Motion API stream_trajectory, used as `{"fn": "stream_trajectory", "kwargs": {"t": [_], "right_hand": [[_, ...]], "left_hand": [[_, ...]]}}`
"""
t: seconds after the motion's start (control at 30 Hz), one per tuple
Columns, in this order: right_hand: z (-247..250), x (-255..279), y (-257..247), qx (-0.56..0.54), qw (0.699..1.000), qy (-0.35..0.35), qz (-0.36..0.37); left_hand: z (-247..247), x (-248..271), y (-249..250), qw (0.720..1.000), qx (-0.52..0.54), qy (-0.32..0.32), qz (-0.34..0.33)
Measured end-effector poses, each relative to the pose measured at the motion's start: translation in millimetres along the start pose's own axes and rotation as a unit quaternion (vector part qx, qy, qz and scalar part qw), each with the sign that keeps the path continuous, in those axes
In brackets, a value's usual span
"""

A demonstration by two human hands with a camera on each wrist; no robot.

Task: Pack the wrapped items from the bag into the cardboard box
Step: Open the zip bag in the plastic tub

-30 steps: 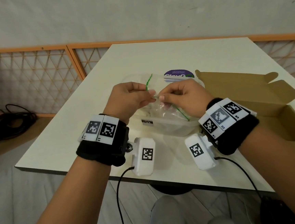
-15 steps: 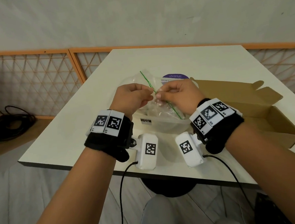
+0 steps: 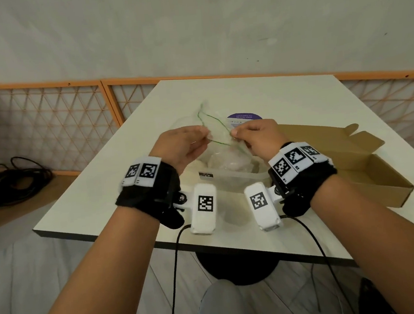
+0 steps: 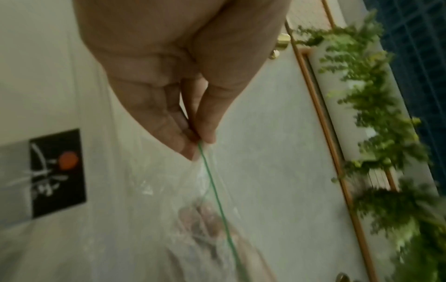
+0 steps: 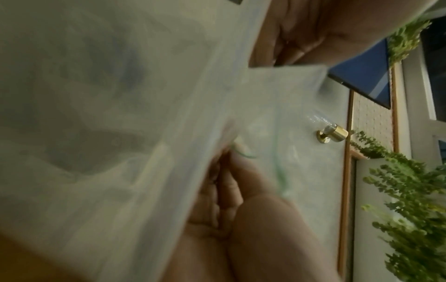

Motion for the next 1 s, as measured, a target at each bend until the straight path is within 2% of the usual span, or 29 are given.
{"fn": "stream_trajectory", "kwargs": {"t": [0.13,0.2,0.27,0.33,0.4,0.47,0.57,0.63,0.7,0.8,0.9,1.0], "right_hand": [[3,-2,2,-0.136,0.987,0.026,-0.085],[10,-5,3,-0.226,0.964,0.05,-0.132],[12,-7,2,-0.308,0.937,0.037,-0.163],[5,-12,-2,-0.349,0.92,0.011,-0.176],[-1,-18,-8,-0.354,0.917,0.002,-0.184],[-3,-20,-14,-0.312,0.934,-0.029,-0.174],[2,-14,-20,-0.152,0.979,-0.081,-0.111],[8,-9,-16,0.052,0.996,-0.066,-0.03],[15,-6,-12,0.183,0.982,-0.035,0.02],[24,-3,-9,0.234,0.972,-0.016,0.015],[31,-1,-9,0.28,0.96,0.009,-0.003],[32,-4,-4,0.219,0.975,0.001,-0.028]], "left_hand": [[12,-1,-1,0.988,0.14,-0.022,0.063],[15,1,-1,0.982,0.168,-0.037,0.083],[14,5,0,0.978,0.185,-0.046,0.088],[7,9,3,0.985,0.147,-0.053,0.075],[-3,11,6,0.995,0.053,-0.067,0.048],[-7,11,7,0.998,-0.022,-0.057,0.009],[2,6,14,0.999,-0.025,0.003,-0.027],[8,2,17,1.0,0.024,0.002,-0.001],[8,1,17,0.994,0.096,-0.018,0.049],[6,1,19,0.984,0.145,-0.055,0.085],[7,-3,26,0.987,0.084,-0.106,0.089],[13,-8,30,0.988,0.029,-0.126,0.083]]}}
Point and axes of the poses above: each hand's wrist, its own x-axis away from the middle knuckle, its own z-axis out of the back of the hand, y = z × x, the point moved 5 cm from there along -x, towards the middle knuckle, and after that the axes turned 10 degrees about x, right-handed, at the moved point
